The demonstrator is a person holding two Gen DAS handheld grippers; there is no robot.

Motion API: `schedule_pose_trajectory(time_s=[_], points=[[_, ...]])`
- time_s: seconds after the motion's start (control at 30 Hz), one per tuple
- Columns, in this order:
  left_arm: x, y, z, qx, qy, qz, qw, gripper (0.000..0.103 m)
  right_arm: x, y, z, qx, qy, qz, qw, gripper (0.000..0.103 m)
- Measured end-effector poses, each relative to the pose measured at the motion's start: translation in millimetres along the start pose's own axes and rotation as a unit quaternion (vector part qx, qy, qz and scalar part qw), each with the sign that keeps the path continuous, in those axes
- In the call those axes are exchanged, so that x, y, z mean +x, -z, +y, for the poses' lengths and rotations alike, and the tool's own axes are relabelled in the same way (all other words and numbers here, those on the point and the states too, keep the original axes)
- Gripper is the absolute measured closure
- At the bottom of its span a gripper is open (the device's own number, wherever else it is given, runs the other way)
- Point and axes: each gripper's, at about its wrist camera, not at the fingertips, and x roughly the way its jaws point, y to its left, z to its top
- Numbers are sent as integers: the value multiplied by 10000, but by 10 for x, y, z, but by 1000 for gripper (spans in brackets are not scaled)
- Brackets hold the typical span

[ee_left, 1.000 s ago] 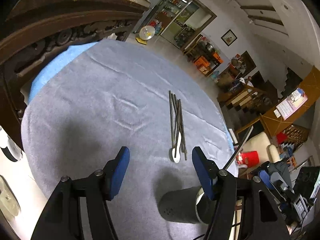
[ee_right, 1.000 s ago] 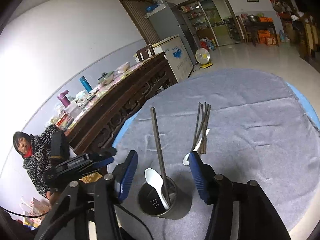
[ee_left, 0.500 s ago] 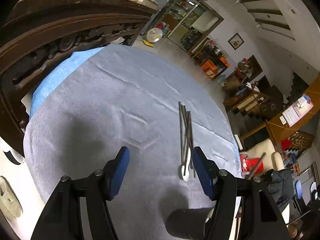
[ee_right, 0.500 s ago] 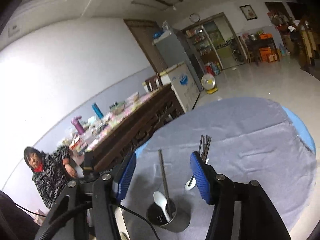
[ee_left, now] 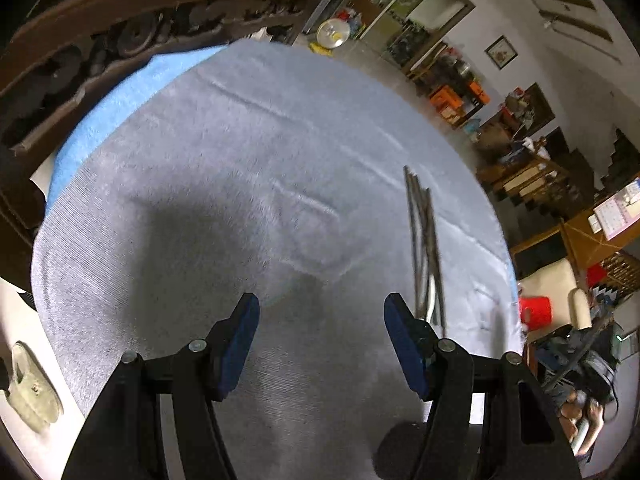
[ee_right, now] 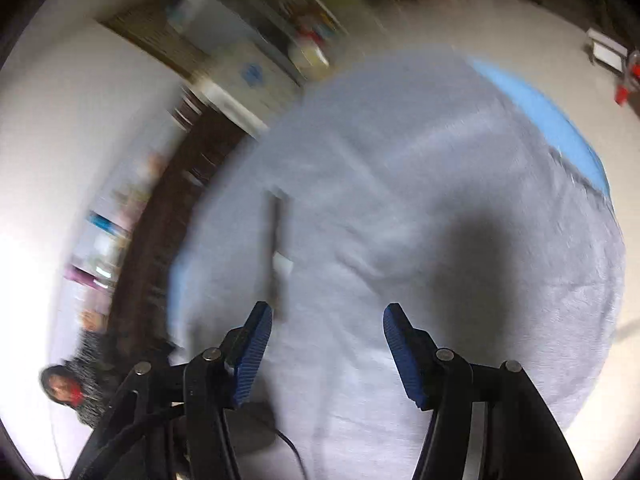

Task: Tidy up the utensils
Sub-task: 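Grasp a dark chopstick with the right gripper while the left gripper grasps another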

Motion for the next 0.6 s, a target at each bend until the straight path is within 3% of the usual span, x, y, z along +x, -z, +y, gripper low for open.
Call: schedule_pose_trajectory(time_s=[0.07,0.17,0.47,0.6], points=[[73,-1,1,6,-33,83,10000,37,271,-119,-65,47,355,363,9987,47],[173,10,-7,54,-100,193,9997,37,583,-249,-71,75,528,808,9953,54],[255,54,15,45,-149,318,9994,37,1703,-954,779,-411,431,1528,9865,70],[274,36,31,76,-193,354,9992,37,2117,-1141,1031,-476,464,1652,9840,73]])
